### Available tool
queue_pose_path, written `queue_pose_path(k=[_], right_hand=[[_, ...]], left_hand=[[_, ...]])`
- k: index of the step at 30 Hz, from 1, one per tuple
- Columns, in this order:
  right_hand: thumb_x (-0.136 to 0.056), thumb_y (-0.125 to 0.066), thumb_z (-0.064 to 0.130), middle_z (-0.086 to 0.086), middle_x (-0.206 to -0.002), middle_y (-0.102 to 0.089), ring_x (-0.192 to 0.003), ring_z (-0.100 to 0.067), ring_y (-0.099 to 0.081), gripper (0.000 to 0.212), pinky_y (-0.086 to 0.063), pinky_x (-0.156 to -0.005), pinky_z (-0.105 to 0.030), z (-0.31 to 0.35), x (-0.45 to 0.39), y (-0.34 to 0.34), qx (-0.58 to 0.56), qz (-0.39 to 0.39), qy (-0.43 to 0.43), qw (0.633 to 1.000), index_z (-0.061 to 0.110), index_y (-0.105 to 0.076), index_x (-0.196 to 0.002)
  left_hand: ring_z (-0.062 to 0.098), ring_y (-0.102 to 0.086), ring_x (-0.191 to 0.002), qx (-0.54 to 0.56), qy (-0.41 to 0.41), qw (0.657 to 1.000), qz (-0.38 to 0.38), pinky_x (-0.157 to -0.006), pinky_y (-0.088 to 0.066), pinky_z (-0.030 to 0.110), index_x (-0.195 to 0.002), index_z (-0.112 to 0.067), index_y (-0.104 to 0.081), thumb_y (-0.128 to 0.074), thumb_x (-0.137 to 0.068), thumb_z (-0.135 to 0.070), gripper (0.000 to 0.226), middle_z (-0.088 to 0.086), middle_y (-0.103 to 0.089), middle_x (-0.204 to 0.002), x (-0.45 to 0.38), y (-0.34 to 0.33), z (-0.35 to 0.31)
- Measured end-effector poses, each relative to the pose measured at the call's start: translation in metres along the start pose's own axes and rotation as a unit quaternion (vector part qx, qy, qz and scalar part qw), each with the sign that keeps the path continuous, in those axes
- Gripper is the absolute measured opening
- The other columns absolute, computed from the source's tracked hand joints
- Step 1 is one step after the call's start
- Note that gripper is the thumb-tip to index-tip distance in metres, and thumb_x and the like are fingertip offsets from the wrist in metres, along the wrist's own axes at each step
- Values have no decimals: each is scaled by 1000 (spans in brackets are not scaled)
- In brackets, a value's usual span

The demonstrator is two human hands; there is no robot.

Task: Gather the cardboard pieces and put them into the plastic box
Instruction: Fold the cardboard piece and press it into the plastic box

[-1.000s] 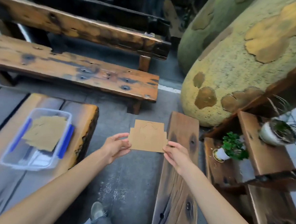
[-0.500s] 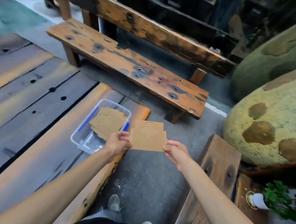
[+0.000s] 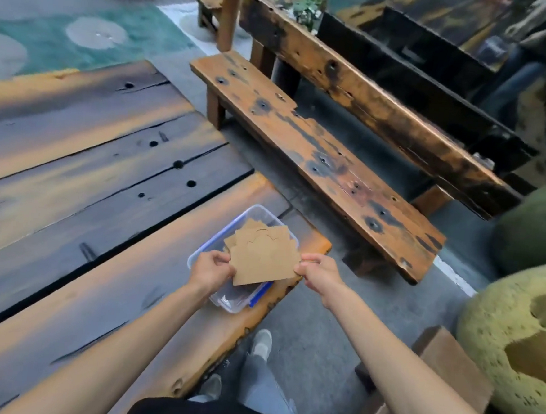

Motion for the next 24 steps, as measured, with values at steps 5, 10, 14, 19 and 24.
queue_pose_path(k=[5, 10, 14, 19, 24], right_hand=[[-82, -72, 4, -5, -99, -70, -92, -19, -61, 25, -53, -83, -33, 27, -36, -25, 112, 39, 30, 993, 20, -67, -100], [-88, -61, 0, -2, -86, -71, -76, -14, -66, 27, -52, -67, -24, 44, -73, -38, 197, 84, 68, 975, 10, -66, -112], [-88, -60, 4, -6, -99, -74, -101, -23, -69, 26, -55, -96, -39, 52, -92, -46, 311, 119, 115, 936, 15, -65, -110], [-93, -50, 13, -4, -108, -72, -102, -27, -65, 26, -54, -89, -35, 64, -96, -52, 446, 130, 203, 862, 20, -66, -113], [-96, -46, 20, -10, -113, -71, -108, -36, -64, 29, -52, -86, -40, 80, -97, -63, 582, 175, 267, 748, 17, -64, -119]], left_hand=[[25, -64, -82, -76, -11, 997, -30, -85, -56, 38, -76, -13, -62, -72, -75, 0, 17, 5, -64, -77, -15, 5, -3], [22, -59, -76, -125, 4, 991, -50, -78, -52, 34, -70, -14, -55, -70, -77, 0, 22, 5, -61, -74, -22, -4, -4], [20, -55, -68, -156, 17, 986, -58, -64, -44, 30, -62, -15, -48, -69, -77, 1, 30, 5, -58, -67, -25, -17, 0], [23, -58, -68, -173, 26, 981, -87, -57, -42, 30, -68, -10, -52, -64, -77, -3, 17, 9, -63, -67, -26, -29, 6], [21, -57, -67, -206, 44, 975, -75, -58, -42, 30, -71, -11, -54, -68, -75, -15, 14, 10, -65, -69, -27, -36, 15]])
Point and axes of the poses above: each hand's wrist, its own x-axis away from the middle knuckle, its own y-axis out of the back of the hand, z = x × y, the point moved 7 cm from there along -x, towards the middle knuckle
